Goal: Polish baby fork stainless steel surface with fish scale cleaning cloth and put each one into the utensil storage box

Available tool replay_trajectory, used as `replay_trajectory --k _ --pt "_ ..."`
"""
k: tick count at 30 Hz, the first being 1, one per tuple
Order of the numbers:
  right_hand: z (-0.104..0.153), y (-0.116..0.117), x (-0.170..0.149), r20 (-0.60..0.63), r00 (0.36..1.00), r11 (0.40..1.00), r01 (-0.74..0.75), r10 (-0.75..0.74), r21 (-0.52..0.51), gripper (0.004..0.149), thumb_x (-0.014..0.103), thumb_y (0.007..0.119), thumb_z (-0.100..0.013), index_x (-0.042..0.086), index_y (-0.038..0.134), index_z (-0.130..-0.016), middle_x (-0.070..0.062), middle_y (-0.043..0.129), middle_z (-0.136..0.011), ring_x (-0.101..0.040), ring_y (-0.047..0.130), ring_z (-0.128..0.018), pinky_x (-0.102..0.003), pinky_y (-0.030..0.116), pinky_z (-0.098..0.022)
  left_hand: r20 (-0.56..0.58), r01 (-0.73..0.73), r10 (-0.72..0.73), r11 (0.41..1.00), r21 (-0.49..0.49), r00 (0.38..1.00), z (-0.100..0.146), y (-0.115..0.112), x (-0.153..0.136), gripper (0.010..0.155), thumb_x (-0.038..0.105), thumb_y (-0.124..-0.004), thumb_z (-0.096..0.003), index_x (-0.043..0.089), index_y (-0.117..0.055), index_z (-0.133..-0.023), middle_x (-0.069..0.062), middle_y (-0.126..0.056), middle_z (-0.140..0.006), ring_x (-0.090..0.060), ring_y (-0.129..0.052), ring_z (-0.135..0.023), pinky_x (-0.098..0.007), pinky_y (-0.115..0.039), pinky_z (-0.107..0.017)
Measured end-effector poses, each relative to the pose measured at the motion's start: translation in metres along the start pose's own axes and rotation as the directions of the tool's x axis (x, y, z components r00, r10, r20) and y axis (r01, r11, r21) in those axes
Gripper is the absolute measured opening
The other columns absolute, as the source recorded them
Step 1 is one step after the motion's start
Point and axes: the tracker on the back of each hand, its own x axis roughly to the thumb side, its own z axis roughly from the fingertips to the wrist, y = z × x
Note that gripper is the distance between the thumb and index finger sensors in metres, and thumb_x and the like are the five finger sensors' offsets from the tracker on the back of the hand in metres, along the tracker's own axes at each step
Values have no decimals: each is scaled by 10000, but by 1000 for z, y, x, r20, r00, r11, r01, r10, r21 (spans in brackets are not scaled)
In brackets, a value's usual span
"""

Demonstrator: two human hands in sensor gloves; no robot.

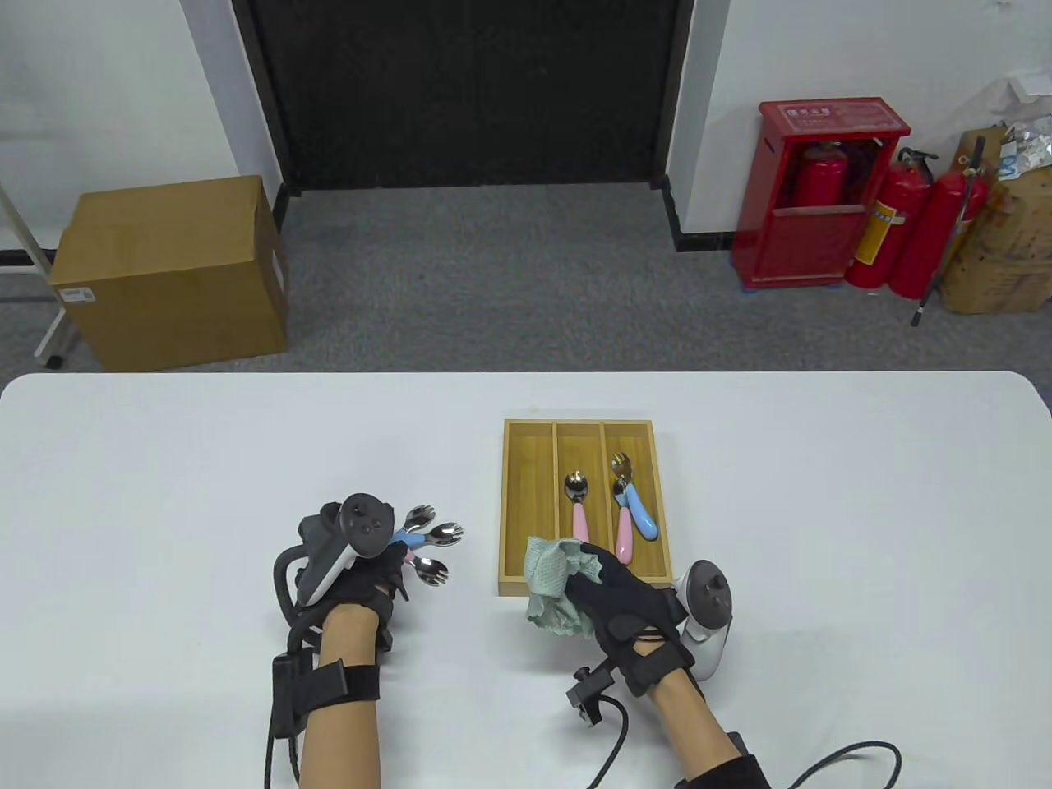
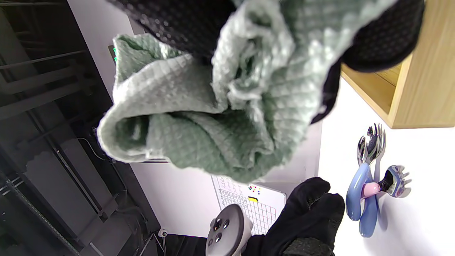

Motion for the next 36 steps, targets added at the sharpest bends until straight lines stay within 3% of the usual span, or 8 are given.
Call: replay_trajectory --k 10,13,20,24,26,31,34,36 --pt "-6 9 -15 -53 998 998 -22 25 62 447 211 816 -425 135 788 -865 -217 936 -709 -307 1008 -385 -567 789 -381 -52 162 -168 981 -105 984 -21 -16 15 635 422 -832 -503 271 -611 -1079 -38 -465 -1186 -346 -347 -1130 -593 -286 -767" --pt "-9 10 -15 -53 999 997 -9 13 74 448 210 815 -425 129 785 -865 -221 932 -709 -312 1004 -387 -571 785 -382 -31 240 -244 966 -99 969 -27 -17 21 610 410 -822 -499 266 -634 -1061 -34 -477 -1178 -342 -358 -1126 -586 -301 -765" --pt "-9 2 -19 -77 997 999 -1 5 51 449 210 811 -428 115 781 -866 -227 927 -709 -315 999 -387 -574 780 -383 7 231 -232 969 -81 973 -33 -18 27 538 398 -852 -471 232 -700 -961 -21 -524 -1159 -330 -405 -1122 -585 -326 -768" --pt "-9 -3 -19 -81 997 999 3 1 40 450 211 811 -428 114 781 -866 -225 928 -708 -315 999 -387 -575 779 -384 32 198 -197 978 -60 980 -29 -13 27 518 382 -826 -477 171 -695 -932 -15 -527 -1151 -328 -416 -1120 -589 -324 -769" --pt "-10 -4 -19 -82 997 999 -3 6 35 451 214 809 -430 113 777 -868 -225 927 -709 -314 998 -389 -573 779 -384 50 181 -181 983 -4 982 -24 -4 25 526 370 -819 -469 165 -686 -935 -15 -538 -1145 -328 -430 -1118 -598 -327 -769" --pt "-8 -6 -19 -86 996 1000 -22 22 5 448 217 806 -433 110 779 -867 -227 926 -708 -317 997 -387 -575 777 -383 133 54 -68 993 106 989 2 31 21 529 367 -779 -464 172 -662 -942 -76 -583 -1125 -386 -549 -1081 -638 -414 -738" --pt "-6 -10 -17 -99 992 994 -84 77 -68 438 226 811 -432 106 797 -853 -224 949 -677 -307 1011 -357 -567 789 -370 219 -134 97 978 160 971 28 51 23 525 378 -778 -461 181 -671 -936 -114 -720 -1033 -384 -813 -909 -630 -578 -671" --pt "-3 -12 -16 -102 987 981 -140 126 -137 434 227 820 -425 102 816 -840 -227 965 -652 -304 1020 -331 -565 796 -358 276 -292 250 949 122 928 48 60 27 521 391 -779 -466 199 -673 -939 -104 -801 -940 -310 -940 -730 -593 -670 -619"
